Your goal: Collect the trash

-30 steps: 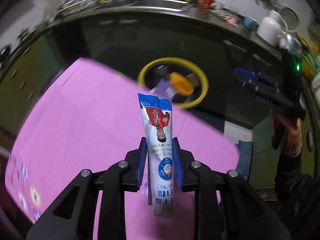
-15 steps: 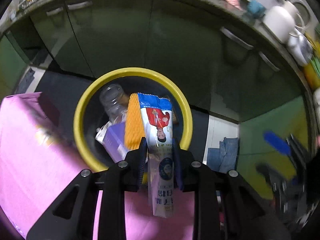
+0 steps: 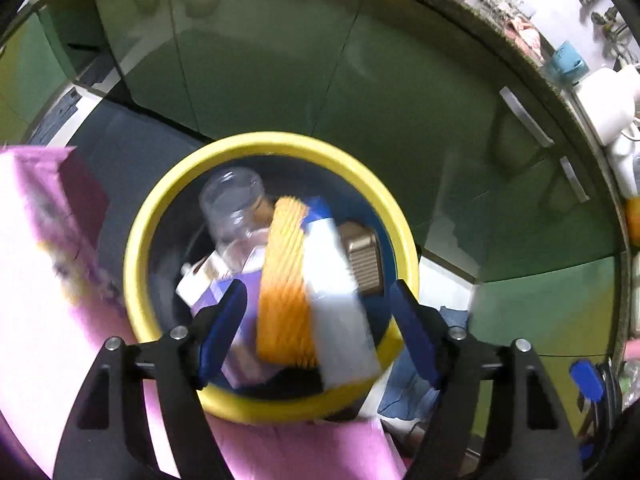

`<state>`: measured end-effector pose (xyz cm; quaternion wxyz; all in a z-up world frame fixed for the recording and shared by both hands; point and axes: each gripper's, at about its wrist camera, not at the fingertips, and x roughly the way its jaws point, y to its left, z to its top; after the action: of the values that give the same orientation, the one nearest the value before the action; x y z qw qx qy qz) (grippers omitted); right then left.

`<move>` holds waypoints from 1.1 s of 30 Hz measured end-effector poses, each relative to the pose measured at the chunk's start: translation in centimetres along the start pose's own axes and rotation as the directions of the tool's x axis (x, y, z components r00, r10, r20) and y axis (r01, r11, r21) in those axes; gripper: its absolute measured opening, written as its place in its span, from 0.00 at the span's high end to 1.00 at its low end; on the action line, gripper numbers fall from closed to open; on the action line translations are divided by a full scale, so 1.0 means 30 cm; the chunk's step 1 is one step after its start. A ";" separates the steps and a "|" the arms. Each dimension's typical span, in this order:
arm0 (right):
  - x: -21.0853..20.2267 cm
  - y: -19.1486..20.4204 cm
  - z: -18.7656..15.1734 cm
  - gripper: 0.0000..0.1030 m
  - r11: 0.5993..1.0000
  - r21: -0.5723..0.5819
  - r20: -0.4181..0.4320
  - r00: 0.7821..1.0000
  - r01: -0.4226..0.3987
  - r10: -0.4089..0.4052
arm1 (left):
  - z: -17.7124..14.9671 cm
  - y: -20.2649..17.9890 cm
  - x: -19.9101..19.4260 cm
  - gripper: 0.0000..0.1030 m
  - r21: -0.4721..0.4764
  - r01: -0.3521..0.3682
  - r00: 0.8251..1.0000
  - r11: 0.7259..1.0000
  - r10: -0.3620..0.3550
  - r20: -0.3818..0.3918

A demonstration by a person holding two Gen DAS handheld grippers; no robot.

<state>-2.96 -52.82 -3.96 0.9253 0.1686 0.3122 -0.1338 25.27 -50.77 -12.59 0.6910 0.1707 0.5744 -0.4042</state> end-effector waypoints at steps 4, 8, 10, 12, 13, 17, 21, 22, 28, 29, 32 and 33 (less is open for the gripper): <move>-0.013 0.069 0.003 0.33 0.999 -0.035 -0.003 0.999 -0.037 0.036 | -0.161 0.080 -0.233 0.26 -0.037 0.032 0.988 0.999 -0.026 0.153; -0.030 0.187 0.003 0.23 0.989 -0.120 0.003 0.996 -0.087 0.088 | -0.416 0.171 -0.498 0.11 -0.087 -0.035 0.928 0.996 0.065 0.367; -0.033 0.264 -0.003 0.16 0.978 -0.170 -0.001 0.993 -0.120 0.122 | -0.549 0.207 -0.600 0.08 -0.129 -0.111 0.885 0.985 0.157 0.439; -0.034 0.334 -0.011 0.10 0.966 -0.207 -0.006 0.987 -0.157 0.159 | -0.710 0.250 -0.702 0.07 -0.203 -0.178 0.823 0.963 0.258 0.506; -0.034 0.360 -0.013 0.08 0.961 -0.221 -0.008 0.986 -0.166 0.168 | -0.775 0.274 -0.741 0.06 -0.235 -0.198 0.798 0.951 0.296 0.525; -0.036 0.477 -0.032 0.04 0.944 -0.270 -0.014 0.981 -0.192 0.195 | -1.049 0.336 -0.881 0.06 -0.404 -0.271 0.689 0.874 0.469 0.553; -0.049 0.538 -0.055 0.04 0.939 -0.278 -0.013 0.978 -0.202 0.207 | -1.285 0.371 -0.980 0.06 -0.572 -0.321 0.547 0.755 0.641 0.539; -0.056 0.556 -0.061 0.04 0.939 -0.282 -0.014 0.979 -0.198 0.202 | -1.338 0.382 -0.997 0.06 -0.607 -0.315 0.526 0.729 0.667 0.528; -0.117 0.584 -0.101 0.04 0.938 -0.308 0.001 0.986 -0.161 0.170 | -1.522 0.433 -1.025 0.06 -0.685 -0.250 0.537 0.685 0.686 0.490; -0.130 0.587 -0.108 0.04 0.937 -0.311 0.005 0.986 -0.157 0.167 | -1.539 0.436 -1.022 0.06 -0.688 -0.249 0.538 0.681 0.688 0.486; -0.175 0.588 -0.126 0.04 0.939 -0.315 0.032 0.987 -0.140 0.158 | -1.601 0.435 -1.030 0.06 -0.696 -0.256 0.528 0.671 0.700 0.481; -0.191 0.589 -0.134 0.04 0.939 -0.314 0.042 0.986 -0.138 0.159 | -1.616 0.425 -1.033 0.06 -0.696 -0.258 0.519 0.670 0.704 0.485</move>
<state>-3.28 -34.39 0.66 0.9576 0.0397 0.2846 -0.0186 2.69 2.25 -0.29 0.9623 -0.0464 0.2656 -0.0366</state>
